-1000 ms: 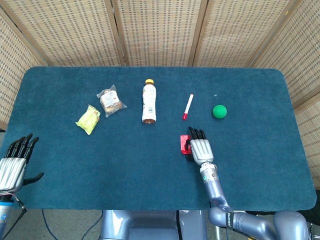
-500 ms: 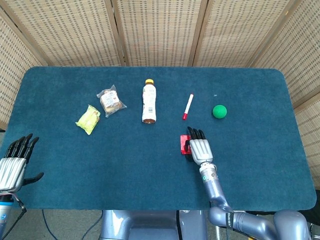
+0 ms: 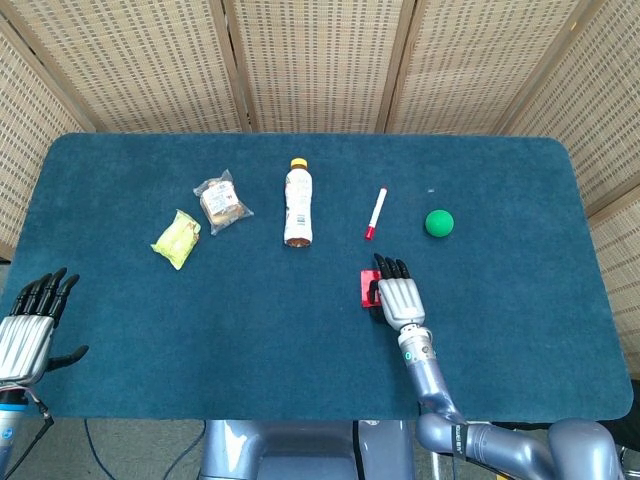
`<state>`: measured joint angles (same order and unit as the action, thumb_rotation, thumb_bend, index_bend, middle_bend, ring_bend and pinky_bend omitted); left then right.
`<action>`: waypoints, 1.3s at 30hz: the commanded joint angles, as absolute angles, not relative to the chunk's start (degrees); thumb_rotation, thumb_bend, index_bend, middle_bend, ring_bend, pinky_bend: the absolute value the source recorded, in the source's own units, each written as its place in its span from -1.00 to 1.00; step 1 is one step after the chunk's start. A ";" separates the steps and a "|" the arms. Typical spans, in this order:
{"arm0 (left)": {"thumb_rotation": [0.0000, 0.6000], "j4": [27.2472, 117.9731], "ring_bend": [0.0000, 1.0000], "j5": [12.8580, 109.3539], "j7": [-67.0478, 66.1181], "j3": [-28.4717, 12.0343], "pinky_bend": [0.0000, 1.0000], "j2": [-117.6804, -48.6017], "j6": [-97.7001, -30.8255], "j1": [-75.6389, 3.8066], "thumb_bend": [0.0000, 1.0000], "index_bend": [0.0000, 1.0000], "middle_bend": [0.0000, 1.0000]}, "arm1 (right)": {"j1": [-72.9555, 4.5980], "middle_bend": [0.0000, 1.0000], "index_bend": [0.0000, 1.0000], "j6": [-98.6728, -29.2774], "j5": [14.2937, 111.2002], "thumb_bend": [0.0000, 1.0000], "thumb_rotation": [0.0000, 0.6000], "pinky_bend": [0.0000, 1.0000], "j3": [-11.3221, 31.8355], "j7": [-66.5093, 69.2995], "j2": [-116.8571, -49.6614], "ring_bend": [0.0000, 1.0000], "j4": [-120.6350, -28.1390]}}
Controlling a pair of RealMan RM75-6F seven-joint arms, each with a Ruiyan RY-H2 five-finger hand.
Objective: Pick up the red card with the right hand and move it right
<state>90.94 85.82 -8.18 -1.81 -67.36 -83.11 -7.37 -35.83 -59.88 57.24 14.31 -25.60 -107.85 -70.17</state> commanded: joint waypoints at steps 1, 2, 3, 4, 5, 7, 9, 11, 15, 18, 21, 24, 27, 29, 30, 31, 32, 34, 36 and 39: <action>1.00 90.97 -1.00 85.79 -8.18 -1.83 -0.87 -67.34 -83.12 -7.36 -0.81 -1.00 -1.00 | -35.88 -0.89 0.23 -59.89 57.24 0.19 1.00 -1.00 14.25 -25.78 -107.74 -1.00 -70.34; 1.00 90.96 -1.00 85.77 -8.19 -1.83 -0.87 -67.33 -83.12 -7.36 -0.81 -1.00 -1.00 | -35.88 -0.89 0.23 -59.89 57.23 0.19 1.00 -1.00 14.23 -25.79 -107.70 -1.00 -70.44; 1.00 90.96 -1.00 85.76 -8.19 -1.83 -0.87 -67.33 -83.10 -7.36 -0.81 -1.00 -1.00 | -35.88 -0.89 0.23 -59.88 57.18 0.19 1.00 -1.00 14.24 -25.80 -107.67 -1.00 -70.50; 1.00 90.96 -1.00 85.76 -8.17 -1.82 -0.87 -67.33 -83.07 -7.37 -0.81 -1.00 -1.00 | -35.89 -0.89 0.23 -59.86 57.12 0.19 1.00 -1.00 14.24 -25.85 -107.63 -1.00 -70.58; 1.00 90.96 -1.00 85.77 -8.16 -1.80 -0.87 -67.33 -83.06 -7.37 -0.81 -1.00 -1.00 | -35.90 -0.89 0.23 -59.85 57.07 0.19 1.00 -1.00 14.24 -25.89 -107.59 -1.00 -70.63; 1.00 90.94 -1.00 85.83 -8.14 -1.78 -0.87 -67.32 -83.09 -7.37 -0.81 -1.00 -1.00 | -35.96 -0.89 0.23 -59.77 56.97 0.19 1.00 -1.00 14.24 -25.99 -107.54 -1.00 -70.68; 1.00 90.94 -1.00 85.86 -8.19 -1.80 -0.87 -67.35 -83.13 -7.37 -0.81 -1.00 -1.00 | -36.04 -0.88 0.23 -59.69 56.87 0.19 1.00 -1.00 14.23 -26.14 -107.48 -1.00 -70.69; 1.00 90.96 -1.00 85.89 -8.23 -1.78 -0.87 -67.35 -83.15 -7.36 -0.81 -1.00 -1.00 | -36.18 -0.88 0.24 -59.54 56.78 0.19 1.00 -1.00 14.32 -26.14 -107.48 -1.00 -70.72; 1.00 91.06 -1.00 85.91 -8.15 -1.81 -0.87 -67.27 -83.25 -7.33 -0.81 -1.00 -1.00 | -36.91 -0.87 0.25 -59.41 56.52 0.19 1.00 -1.00 14.90 -26.72 -107.62 -1.00 -70.66; 1.00 91.14 -1.00 85.97 -8.18 -1.80 -0.87 -67.22 -83.35 -7.30 -0.81 -1.00 -1.00 | -37.68 -0.87 0.26 -59.37 56.30 0.19 1.00 -1.00 15.51 -27.51 -107.66 -1.00 -70.79; 1.00 91.12 -1.00 85.96 -8.13 -1.83 -0.87 -67.18 -83.36 -7.31 -0.81 -1.00 -1.00 | -38.71 -0.87 0.25 -59.42 55.99 0.19 1.00 -1.00 16.37 -28.54 -107.79 -1.00 -70.78; 1.00 91.00 -1.00 85.68 -8.02 -1.95 -0.87 -67.17 -83.28 -7.31 -0.81 -1.00 -1.00 | -39.85 -0.86 0.25 -59.34 55.42 0.19 1.00 -1.00 17.31 -29.74 -107.84 -1.00 -70.61; 1.00 90.79 -1.00 85.29 -7.97 -2.06 -0.87 -67.25 -82.93 -7.42 -0.81 -1.00 -1.00 | -41.45 -0.86 0.26 -58.58 54.31 0.19 1.00 -1.00 18.75 -30.81 -107.96 -1.00 -69.83; 1.00 90.74 -1.00 85.20 -8.01 -2.06 -0.87 -67.26 -82.77 -7.48 -0.81 -1.00 -1.00 | -42.06 -0.86 0.26 -58.08 53.59 0.19 1.00 -1.00 19.20 -31.19 -108.09 -1.00 -69.24; 1.00 90.74 -1.00 85.15 -8.02 -2.08 -0.87 -67.26 -82.72 -7.50 -0.81 -1.00 -1.00 | -42.29 -0.86 0.26 -57.86 53.27 0.18 1.00 -1.00 19.38 -31.32 -108.13 -1.00 -69.03; 1.00 90.73 -1.00 85.10 -8.04 -2.08 -0.87 -67.27 -82.66 -7.52 -0.81 -1.00 -1.00 | -42.52 -0.86 0.26 -57.66 52.96 0.18 1.00 -1.00 19.57 -31.43 -108.18 -1.00 -68.81; 1.00 90.71 -1.00 85.07 -8.07 -2.08 -0.87 -67.28 -82.63 -7.52 -0.81 -1.00 -1.00 | -42.75 -0.85 0.26 -57.48 52.68 0.18 1.00 -1.00 19.73 -31.53 -108.23 -1.00 -68.61; 1.00 90.62 -1.00 84.97 -8.15 -2.14 -0.87 -67.37 -82.63 -7.54 -0.81 -1.00 -1.00 | -43.47 -0.85 0.26 -57.10 52.08 0.18 1.00 -1.00 20.28 -31.72 -108.38 -1.00 -67.94; 1.00 90.56 -1.00 84.92 -8.17 -2.19 -0.87 -67.40 -82.70 -7.52 -0.81 -1.00 -1.00 | -44.20 -0.85 0.26 -56.84 51.76 0.18 1.00 -1.00 20.71 -31.86 -108.50 -1.00 -67.27; 1.00 90.55 -1.00 84.82 -8.20 -2.28 -0.87 -67.40 -82.78 -7.51 -0.81 -1.00 -1.00 | -45.23 -0.85 0.26 -56.56 51.40 0.18 1.00 -1.00 21.42 -32.04 -108.53 -1.00 -66.50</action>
